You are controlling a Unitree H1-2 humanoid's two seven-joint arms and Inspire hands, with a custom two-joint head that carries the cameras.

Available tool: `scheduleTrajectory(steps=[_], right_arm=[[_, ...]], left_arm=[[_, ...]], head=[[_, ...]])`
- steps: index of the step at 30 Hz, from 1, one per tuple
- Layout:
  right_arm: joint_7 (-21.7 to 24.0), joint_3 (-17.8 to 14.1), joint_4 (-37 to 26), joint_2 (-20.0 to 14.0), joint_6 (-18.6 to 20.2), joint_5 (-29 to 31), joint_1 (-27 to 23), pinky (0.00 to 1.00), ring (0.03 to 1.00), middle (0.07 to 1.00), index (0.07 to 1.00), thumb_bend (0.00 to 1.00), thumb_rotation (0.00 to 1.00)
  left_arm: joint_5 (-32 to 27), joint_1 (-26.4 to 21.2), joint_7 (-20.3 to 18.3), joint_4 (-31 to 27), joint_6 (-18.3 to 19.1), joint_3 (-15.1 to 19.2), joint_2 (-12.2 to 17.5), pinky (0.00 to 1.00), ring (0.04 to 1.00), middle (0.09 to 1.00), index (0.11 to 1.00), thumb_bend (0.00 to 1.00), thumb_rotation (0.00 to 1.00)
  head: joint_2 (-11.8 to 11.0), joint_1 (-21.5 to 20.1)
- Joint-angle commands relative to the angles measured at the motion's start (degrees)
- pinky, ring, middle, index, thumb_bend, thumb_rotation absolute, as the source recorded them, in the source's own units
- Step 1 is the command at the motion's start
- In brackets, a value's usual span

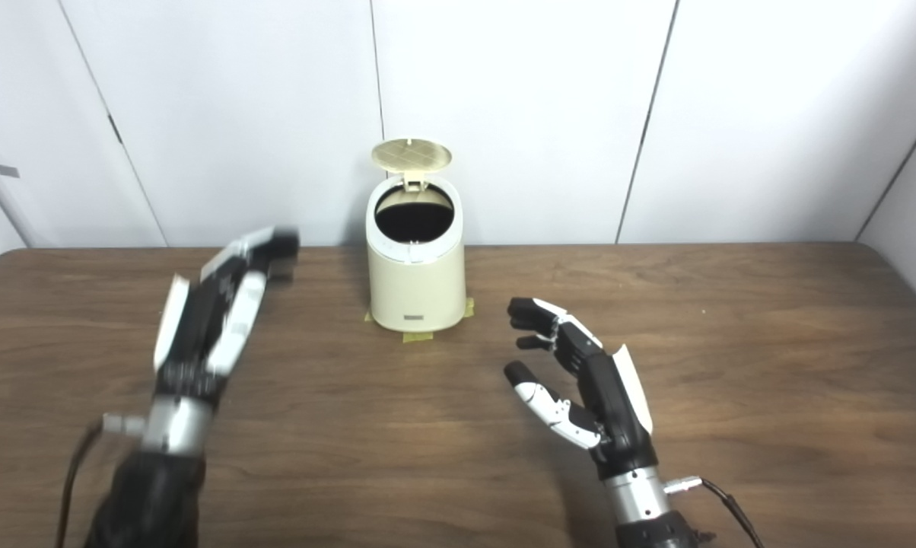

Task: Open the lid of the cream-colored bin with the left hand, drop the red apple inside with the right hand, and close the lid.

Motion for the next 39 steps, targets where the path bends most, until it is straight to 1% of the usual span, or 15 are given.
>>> scheduleTrajectory(steps=[1, 3, 5, 7, 9, 10, 14, 17, 18, 23, 25, 29, 34, 37, 39], right_arm=[[-0.23, -0.49, -1.14, 0.59, -0.47, -0.65, -1.49, 0.68, 0.764, 0.776, 0.755, 0.22, 0.48], [-0.27, -0.63, -1.03, 0.91, -0.12, -1.02, -1.42, 0.67, 0.759, 0.77, 0.75, 0.23, 0.5], [-0.57, -0.99, -0.98, 1.25, 0.13, -1.3, -1.44, 0.67, 0.754, 0.763, 0.74, 0.24, 0.51], [-0.7, -1.31, -0.95, 1.44, 0.13, -1.52, -1.35, 0.66, 0.749, 0.759, 0.737, 0.25, 0.52], [-0.47, -1.49, -0.87, 1.4, 0.01, -1.46, -1.28, 0.67, 0.751, 0.761, 0.739, 0.25, 0.53], [-0.34, -1.54, -0.86, 1.41, -0.01, -1.3, -1.25, 0.67, 0.752, 0.763, 0.74, 0.25, 0.52], [-0.04, -1.6, -1.11, 1.43, 0.55, -1.38, -1.08, 0.67, 0.753, 0.764, 0.74, 0.25, 0.52], [0.03, -1.61, -1.26, 1.34, 1.02, -1.84, -1.0, 0.67, 0.76, 0.77, 0.745, 0.24, 0.52], [0.04, -1.6, -1.17, 1.35, 0.99, -1.87, -1.04, 0.67, 0.761, 0.771, 0.745, 0.24, 0.52], [0.48, -1.45, -0.14, 1.52, 0.64, -0.88, -1.31, 0.66, 0.747, 0.761, 0.741, 0.23, 0.5], [0.45, -1.49, 0.01, 1.64, 0.89, -0.99, -1.35, 0.65, 0.742, 0.758, 0.738, 0.23, 0.49], [0.29, -1.57, 0.4, 1.69, 0.8, -1.41, -1.48, 0.64, 0.739, 0.756, 0.736, 0.23, 0.45], [0.07, -1.69, 0.97, 1.64, 0.44, -1.96, -1.66, 0.64, 0.734, 0.754, 0.736, 0.24, 0.5], [0.13, -1.85, 0.74, 1.77, 1.27, -1.66, -1.5, 0.64, 0.742, 0.759, 0.738, 0.24, 0.51], [0.19, -1.9, 0.77, 1.9, 1.27, -1.25, -1.47, 0.65, 0.743, 0.759, 0.738, 0.25, 0.51]], left_arm=[[3.29, -6.48, -0.89, -2.16, 1.9, -0.61, 1.58, 0.77, 0.847, 0.831, 0.813, 0.35, 0.95], [6.71, -11.2, -1.36, -2.21, 4.46, -1.18, 2.64, 0.78, 0.851, 0.835, 0.82, 0.39, 0.98], [10.66, -15.75, -2.5, -2.66, 8.27, -2.44, 3.36, 0.79, 0.847, 0.836, 0.82, 0.45, 0.99], [13.82, -19.51, -4.39, -3.12, 11.9, -3.96, 4.02, 0.83, 0.871, 0.864, 0.84, 0.53, 1.0], [16.6, -22.79, -5.72, -2.85, 14.58, -5.46, 4.18, 0.87, 0.903, 0.877, 0.846, 0.58, 1.0], [17.88, -24.29, -6.31, -2.58, 15.93, -6.12, 3.99, 0.91, 0.926, 0.883, 0.847, 0.59, 1.0], [22.55, -29.02, -8.72, -1.27, 20.08, -8.97, 3.83, 0.97, 0.948, 0.894, 0.851, 0.59, 1.0], [26.65, -31.98, -10.82, 0.22, 22.8, -11.52, 3.67, 1.0, 0.993, 0.918, 0.85, 0.67, 1.0], [27.91, -32.88, -11.97, 1.0, 23.2, -12.24, 3.64, 1.0, 0.997, 0.917, 0.851, 0.69, 1.0], [37.84, -36.35, -22.31, 5.83, 23.52, -14.31, 4.09, 1.0, 0.999, 0.934, 0.895, 0.78, 1.0], [39.99, -37.09, -23.96, 8.45, 23.51, -14.57, 4.04, 1.0, 1.0, 0.932, 0.895, 0.8, 1.0], [41.02, -38.08, -24.21, 13.65, 23.44, -14.69, 3.9, 1.0, 1.0, 0.919, 0.872, 0.83, 1.0], [41.98, -37.88, -24.95, 15.46, 23.41, -15.31, 4.29, 1.0, 1.0, 0.921, 0.878, 0.83, 1.0], [42.26, -37.47, -24.72, 15.83, 23.05, -16.3, 4.87, 1.0, 1.0, 0.921, 0.874, 0.82, 1.0], [41.85, -36.92, -24.31, 15.82, 23.03, -16.47, 4.95, 1.0, 1.0, 0.931, 0.883, 0.85, 1.0]], head=[[0.02, -0.39], [0.07, -0.57], [0.11, -0.52], [0.28, -0.47], [0.37, -0.47], [0.4, -0.49], [0.54, -0.37], [0.53, -0.25], [0.47, -0.22], [0.19, -0.36], [0.13, -0.37], [0.01, -0.39], [-0.43, -0.57], [-0.6, -0.69], [-0.71, -0.65]])
